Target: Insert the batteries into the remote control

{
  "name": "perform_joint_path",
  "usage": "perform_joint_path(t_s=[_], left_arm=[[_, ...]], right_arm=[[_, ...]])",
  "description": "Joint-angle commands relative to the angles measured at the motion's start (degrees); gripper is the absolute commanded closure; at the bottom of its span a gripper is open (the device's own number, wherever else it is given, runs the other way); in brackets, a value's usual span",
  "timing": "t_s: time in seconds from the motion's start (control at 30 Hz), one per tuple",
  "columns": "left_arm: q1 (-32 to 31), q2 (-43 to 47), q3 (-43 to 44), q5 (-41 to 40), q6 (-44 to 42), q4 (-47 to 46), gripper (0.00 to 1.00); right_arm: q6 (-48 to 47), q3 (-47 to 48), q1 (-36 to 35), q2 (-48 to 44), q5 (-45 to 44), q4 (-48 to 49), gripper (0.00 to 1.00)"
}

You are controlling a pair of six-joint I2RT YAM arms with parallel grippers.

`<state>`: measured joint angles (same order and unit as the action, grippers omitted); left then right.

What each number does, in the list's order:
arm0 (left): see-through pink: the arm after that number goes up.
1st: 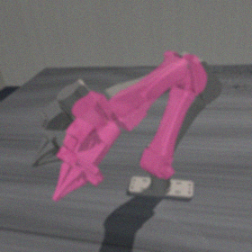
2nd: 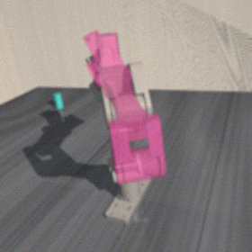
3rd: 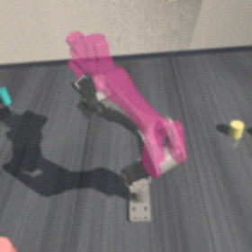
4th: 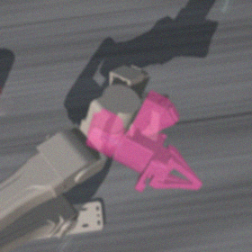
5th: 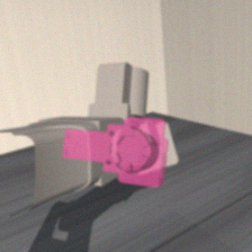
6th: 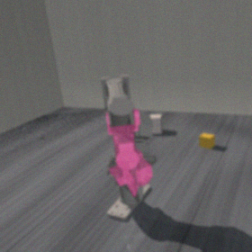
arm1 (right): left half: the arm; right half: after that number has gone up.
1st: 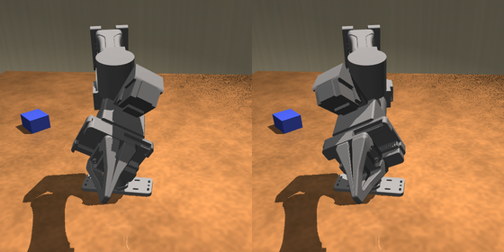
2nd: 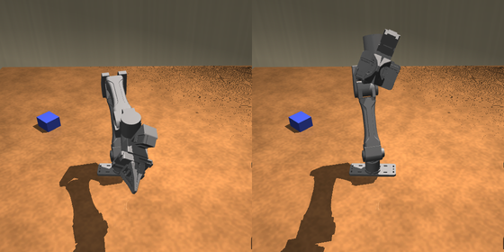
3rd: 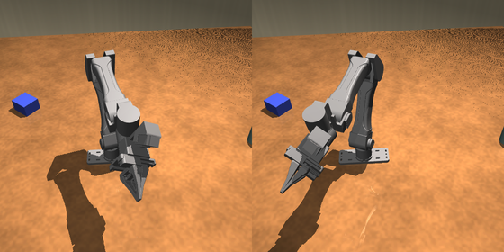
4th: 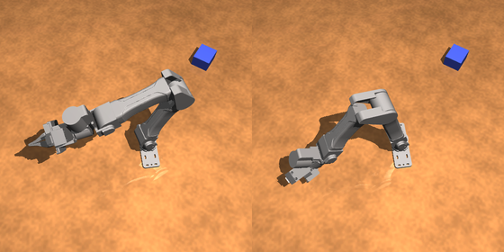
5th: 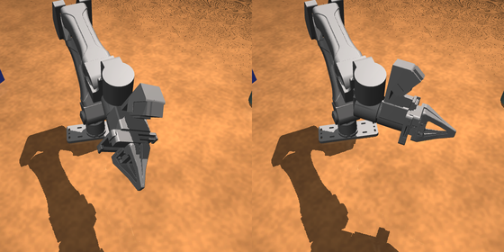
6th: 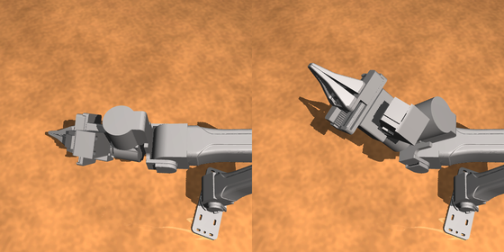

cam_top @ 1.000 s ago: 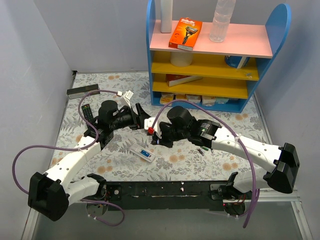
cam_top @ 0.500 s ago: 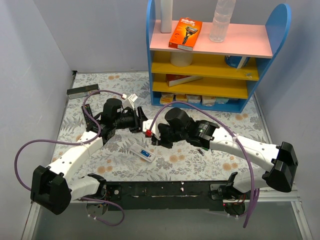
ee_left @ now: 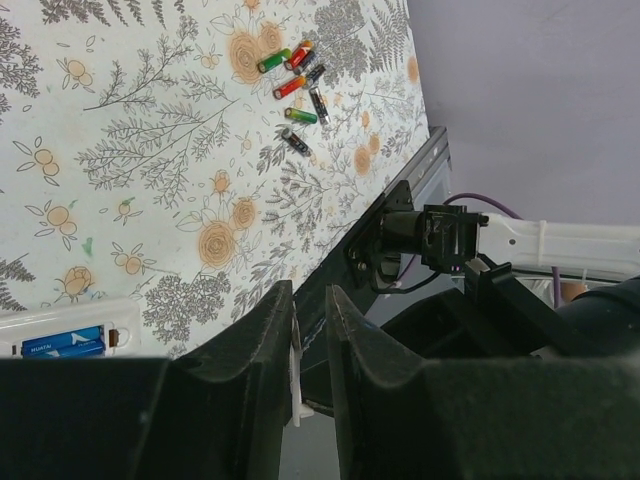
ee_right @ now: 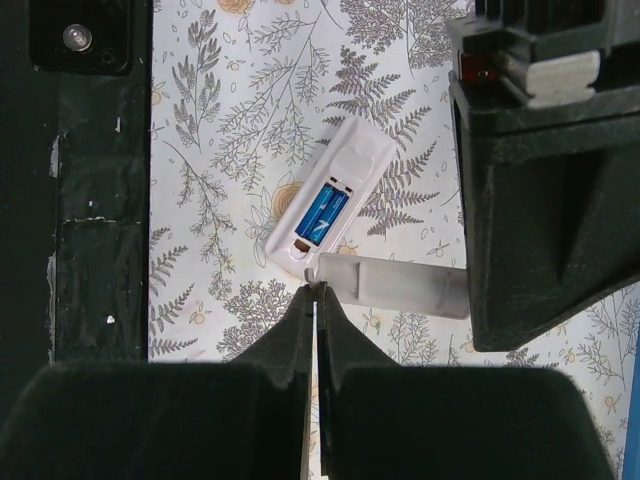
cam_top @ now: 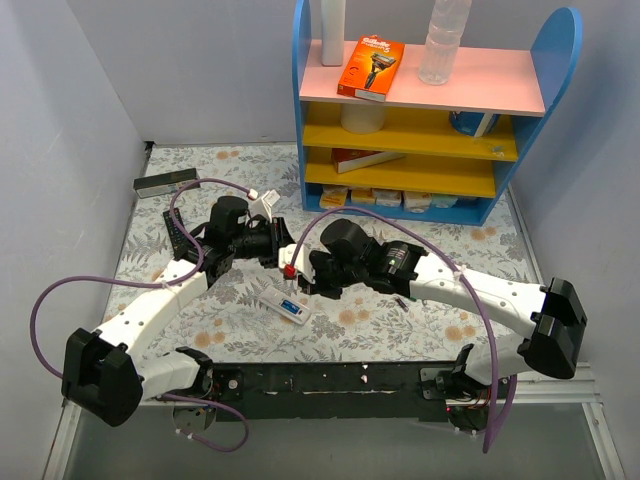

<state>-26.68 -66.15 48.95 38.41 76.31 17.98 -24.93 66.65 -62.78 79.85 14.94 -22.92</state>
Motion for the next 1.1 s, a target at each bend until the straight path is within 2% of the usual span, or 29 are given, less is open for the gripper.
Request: perform_joint_path(t_s=[0.0,0.13,0.4,0.73,0.83,0.87,1.0,1.07], left_arm=[[-0.83,0.15,2.64,-0.27,-1.96,2.94,0.80],[-0.92,-0.29,2.64,-1.59,-2.84,4.08,0.76],[-1.54,-1.00,2.64,-1.15,-3.36,4.35,0.76],[-1.62,-2.05,3.52,-4.40,-4.24,7.16,0.74],[-1.62,-1.88,3.87,-4.14,-4.24,6.64,0.80],[-1.62,-1.70,3.87,-3.96,-4.24,6.28,0.86],[-1.62,-0.04,2.56,-2.65,-3.19,1.91,1.00],[-1.62,1.19,1.25,-2.11,-2.49,-0.74,1.00]], right_arm=[[-1.18,3.48,-0.41,0.48,-1.23,0.33,0.99],[-1.35,3.83,-0.41,0.83,-1.32,0.42,0.99],[-1.44,3.75,-0.50,1.18,-1.75,0.42,0.99],[-1.97,3.84,-0.50,1.36,-1.93,0.33,0.99],[-2.05,3.66,-0.58,1.44,-1.76,0.15,0.99],[-2.05,3.57,-0.50,1.53,-1.67,0.33,0.99],[-0.31,3.22,-0.50,1.53,-1.93,1.37,0.99],[2.15,2.08,-0.50,0.75,-3.24,2.78,0.97]])
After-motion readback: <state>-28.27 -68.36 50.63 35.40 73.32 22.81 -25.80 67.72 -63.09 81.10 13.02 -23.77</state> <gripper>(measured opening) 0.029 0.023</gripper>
